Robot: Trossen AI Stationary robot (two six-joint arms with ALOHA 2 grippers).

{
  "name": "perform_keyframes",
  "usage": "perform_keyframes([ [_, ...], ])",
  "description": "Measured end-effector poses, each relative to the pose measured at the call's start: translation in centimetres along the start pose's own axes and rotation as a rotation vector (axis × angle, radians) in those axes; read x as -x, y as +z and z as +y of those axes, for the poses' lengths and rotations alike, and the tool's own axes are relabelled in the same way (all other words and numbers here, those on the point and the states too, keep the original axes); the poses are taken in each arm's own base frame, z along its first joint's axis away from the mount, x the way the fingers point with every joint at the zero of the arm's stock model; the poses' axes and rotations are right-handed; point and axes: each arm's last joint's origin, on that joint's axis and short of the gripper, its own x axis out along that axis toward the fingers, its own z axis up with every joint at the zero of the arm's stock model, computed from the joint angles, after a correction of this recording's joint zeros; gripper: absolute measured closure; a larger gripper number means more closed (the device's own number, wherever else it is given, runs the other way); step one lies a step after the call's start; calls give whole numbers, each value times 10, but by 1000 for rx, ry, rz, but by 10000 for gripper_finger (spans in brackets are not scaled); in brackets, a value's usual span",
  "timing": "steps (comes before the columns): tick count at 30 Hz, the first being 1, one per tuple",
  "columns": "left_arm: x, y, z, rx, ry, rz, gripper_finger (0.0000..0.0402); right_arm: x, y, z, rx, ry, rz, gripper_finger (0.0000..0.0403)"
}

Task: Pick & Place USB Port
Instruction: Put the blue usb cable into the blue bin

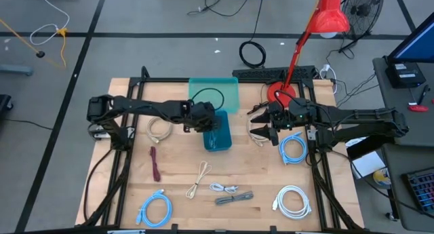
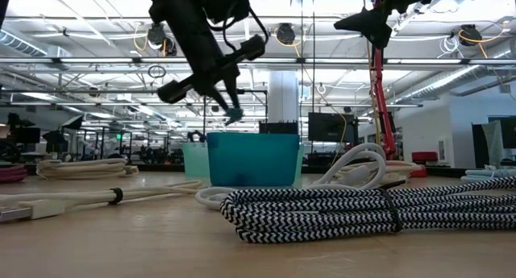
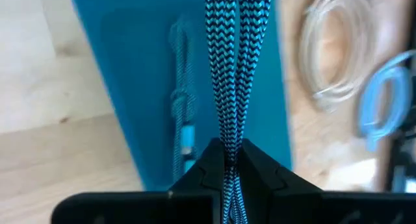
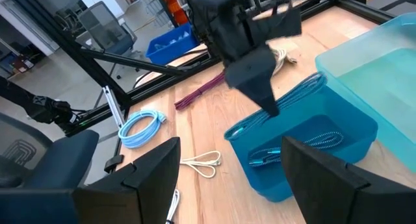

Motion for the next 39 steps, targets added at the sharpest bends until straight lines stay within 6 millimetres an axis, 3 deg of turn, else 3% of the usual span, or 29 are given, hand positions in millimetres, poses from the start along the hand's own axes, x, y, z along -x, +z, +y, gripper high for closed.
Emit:
perform_keyframes([
  [13, -31, -11, 3, 1, 48, 80, 381, 1, 0, 0, 0, 4, 0, 149],
  [39, -33, 13, 10, -1, 73, 45, 379, 1, 0, 0, 5, 7, 0, 149],
])
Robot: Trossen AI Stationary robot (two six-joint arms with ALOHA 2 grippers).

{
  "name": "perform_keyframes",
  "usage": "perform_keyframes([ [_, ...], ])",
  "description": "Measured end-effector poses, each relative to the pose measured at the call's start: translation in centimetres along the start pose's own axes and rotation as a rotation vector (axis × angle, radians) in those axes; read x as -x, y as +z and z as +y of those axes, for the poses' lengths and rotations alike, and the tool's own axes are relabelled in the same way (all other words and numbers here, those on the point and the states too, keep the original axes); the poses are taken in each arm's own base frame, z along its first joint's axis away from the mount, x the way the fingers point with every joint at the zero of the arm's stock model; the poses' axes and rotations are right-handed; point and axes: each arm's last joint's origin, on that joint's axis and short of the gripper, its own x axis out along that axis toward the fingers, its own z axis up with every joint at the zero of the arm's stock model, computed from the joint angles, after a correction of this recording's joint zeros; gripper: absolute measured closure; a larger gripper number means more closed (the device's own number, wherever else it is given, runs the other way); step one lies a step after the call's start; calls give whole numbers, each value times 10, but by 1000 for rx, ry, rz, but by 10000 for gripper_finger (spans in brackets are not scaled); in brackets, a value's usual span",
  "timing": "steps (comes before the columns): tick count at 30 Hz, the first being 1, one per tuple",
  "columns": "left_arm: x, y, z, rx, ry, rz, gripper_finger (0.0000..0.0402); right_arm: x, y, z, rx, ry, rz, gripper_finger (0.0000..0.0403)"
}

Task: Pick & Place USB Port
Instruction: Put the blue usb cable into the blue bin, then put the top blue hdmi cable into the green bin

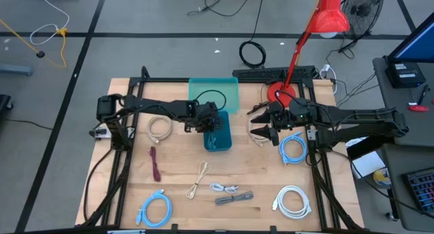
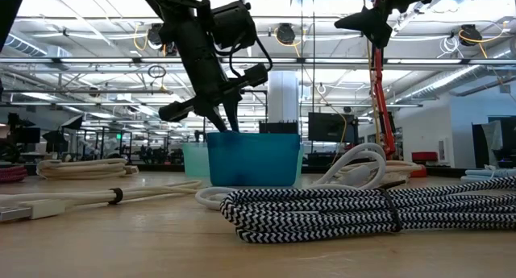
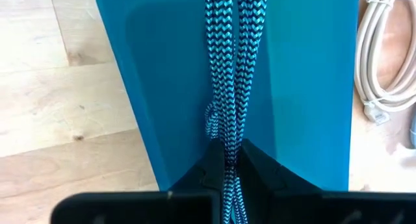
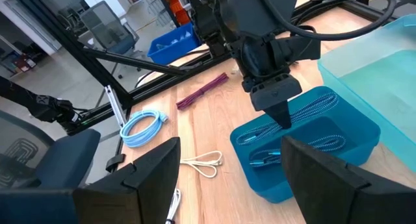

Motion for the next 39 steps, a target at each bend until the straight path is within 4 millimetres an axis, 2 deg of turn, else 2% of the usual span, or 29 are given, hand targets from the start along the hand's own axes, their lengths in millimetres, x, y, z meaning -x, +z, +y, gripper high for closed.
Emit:
perform_keyframes([
  [7, 0, -2, -1, -41, -7, 23, 368, 0, 0, 0, 0, -1, 0, 149],
  [17, 0, -3, -1, -51, -1, 3, 282, 0, 0, 0, 0, -1, 0, 149],
  [21, 0, -3, -1, -58, -2, 7, 277, 0, 0, 0, 0, 0, 0, 149],
  [24, 6, -1, -9, -99, -17, 5, 276, 0, 0, 0, 0, 1, 1, 149],
  [29, 31, 5, -40, -262, -133, -22, 275, 0, 0, 0, -1, 1, 1, 149],
  [35, 84, 13, -83, -459, -247, -93, 275, 0, 0, -1, -31, -24, -11, 149],
  [39, 122, 14, -95, -593, -222, -109, 275, 0, 1, -2, -43, -74, -35, 149],
])
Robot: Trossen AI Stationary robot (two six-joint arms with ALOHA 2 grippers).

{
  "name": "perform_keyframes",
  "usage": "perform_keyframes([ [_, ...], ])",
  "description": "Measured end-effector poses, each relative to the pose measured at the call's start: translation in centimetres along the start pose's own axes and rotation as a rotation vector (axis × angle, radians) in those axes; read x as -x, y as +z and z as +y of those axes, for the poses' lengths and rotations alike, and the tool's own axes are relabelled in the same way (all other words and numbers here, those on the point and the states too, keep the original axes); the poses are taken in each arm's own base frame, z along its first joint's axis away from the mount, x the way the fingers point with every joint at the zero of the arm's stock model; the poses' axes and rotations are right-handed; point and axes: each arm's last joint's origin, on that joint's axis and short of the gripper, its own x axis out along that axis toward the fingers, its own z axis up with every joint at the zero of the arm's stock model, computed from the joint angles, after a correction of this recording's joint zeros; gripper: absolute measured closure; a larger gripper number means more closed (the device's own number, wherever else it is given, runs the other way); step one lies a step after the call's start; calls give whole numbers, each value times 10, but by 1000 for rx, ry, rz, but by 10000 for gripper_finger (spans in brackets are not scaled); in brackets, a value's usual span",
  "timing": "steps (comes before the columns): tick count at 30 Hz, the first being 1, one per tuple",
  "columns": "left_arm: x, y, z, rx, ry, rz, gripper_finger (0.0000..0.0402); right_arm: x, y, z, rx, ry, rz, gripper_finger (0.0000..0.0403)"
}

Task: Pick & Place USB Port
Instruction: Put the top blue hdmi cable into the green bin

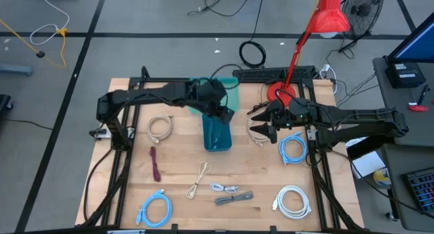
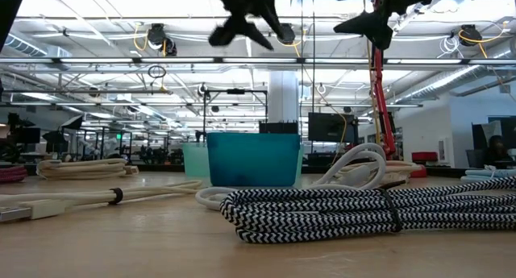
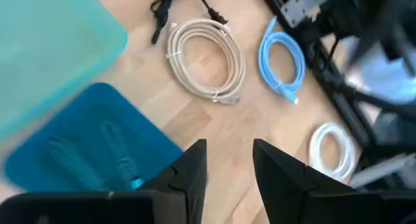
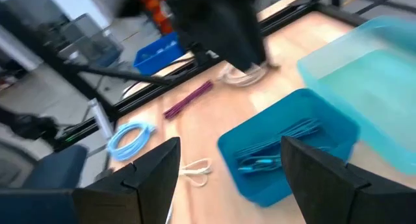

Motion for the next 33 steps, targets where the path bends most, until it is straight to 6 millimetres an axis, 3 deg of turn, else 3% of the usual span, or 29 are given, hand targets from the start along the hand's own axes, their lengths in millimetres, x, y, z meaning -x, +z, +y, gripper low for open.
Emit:
perform_keyframes([
  [5, 38, -1, 1, -146, 194, 82, 275, 0, 2, -7, -42, -106, -45, 149],
  [9, 54, -10, 11, -231, 368, 194, 275, 2, 2, -17, -109, -202, -43, 149],
  [15, 61, -22, 21, -339, 539, 304, 275, 13, -23, -46, -375, -550, 145, 149],
  [21, 57, -24, 18, -412, 528, 297, 275, 38, -54, -57, -546, -803, 465, 149],
  [24, 56, -24, 14, -449, 508, 279, 275, 44, -61, -55, -505, -810, 594, 149],
  [33, 54, -22, 12, -495, 483, 268, 275, 43, -70, -43, -77, -607, 824, 149],
])
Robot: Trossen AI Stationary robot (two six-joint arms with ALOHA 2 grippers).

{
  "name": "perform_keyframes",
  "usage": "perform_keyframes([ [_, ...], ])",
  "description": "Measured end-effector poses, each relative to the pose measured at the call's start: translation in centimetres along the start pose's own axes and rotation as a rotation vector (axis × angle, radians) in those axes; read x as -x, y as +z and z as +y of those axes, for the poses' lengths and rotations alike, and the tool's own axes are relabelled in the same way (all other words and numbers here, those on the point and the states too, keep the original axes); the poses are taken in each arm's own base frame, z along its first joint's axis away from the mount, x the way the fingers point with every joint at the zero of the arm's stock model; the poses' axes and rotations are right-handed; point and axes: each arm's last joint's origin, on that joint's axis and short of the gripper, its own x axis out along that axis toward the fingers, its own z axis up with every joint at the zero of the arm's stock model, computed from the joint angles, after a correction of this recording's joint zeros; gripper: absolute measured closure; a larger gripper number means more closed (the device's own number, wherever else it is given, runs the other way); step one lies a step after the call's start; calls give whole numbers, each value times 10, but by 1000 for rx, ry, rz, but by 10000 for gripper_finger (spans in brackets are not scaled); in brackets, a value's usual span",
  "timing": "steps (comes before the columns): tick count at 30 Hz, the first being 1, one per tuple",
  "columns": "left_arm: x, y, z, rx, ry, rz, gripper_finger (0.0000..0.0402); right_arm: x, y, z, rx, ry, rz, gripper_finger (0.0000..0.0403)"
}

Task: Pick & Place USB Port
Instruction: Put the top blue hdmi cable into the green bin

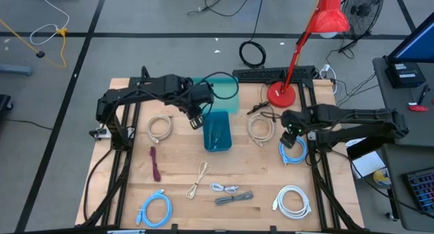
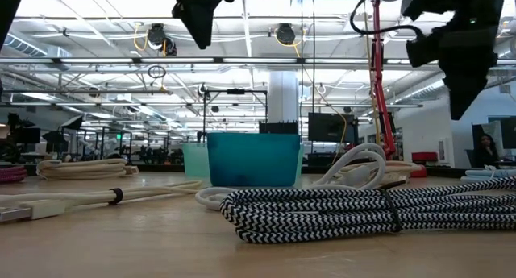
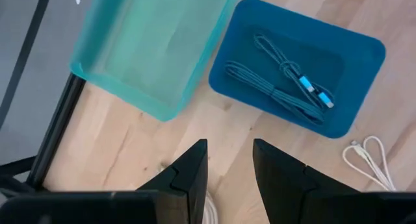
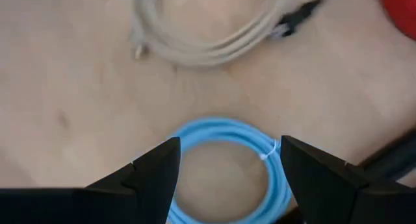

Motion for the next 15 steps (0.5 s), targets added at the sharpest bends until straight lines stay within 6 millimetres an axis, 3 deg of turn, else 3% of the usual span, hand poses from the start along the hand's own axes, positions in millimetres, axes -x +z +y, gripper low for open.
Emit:
perform_keyframes([
  [6, 0, 0, 0, -20, -13, 1, 275, -8, -1, 10, 316, -32, 65, 149],
  [15, 0, 0, -1, -20, -43, 11, 275, -50, 3, 16, 394, -121, 189, 149],
])
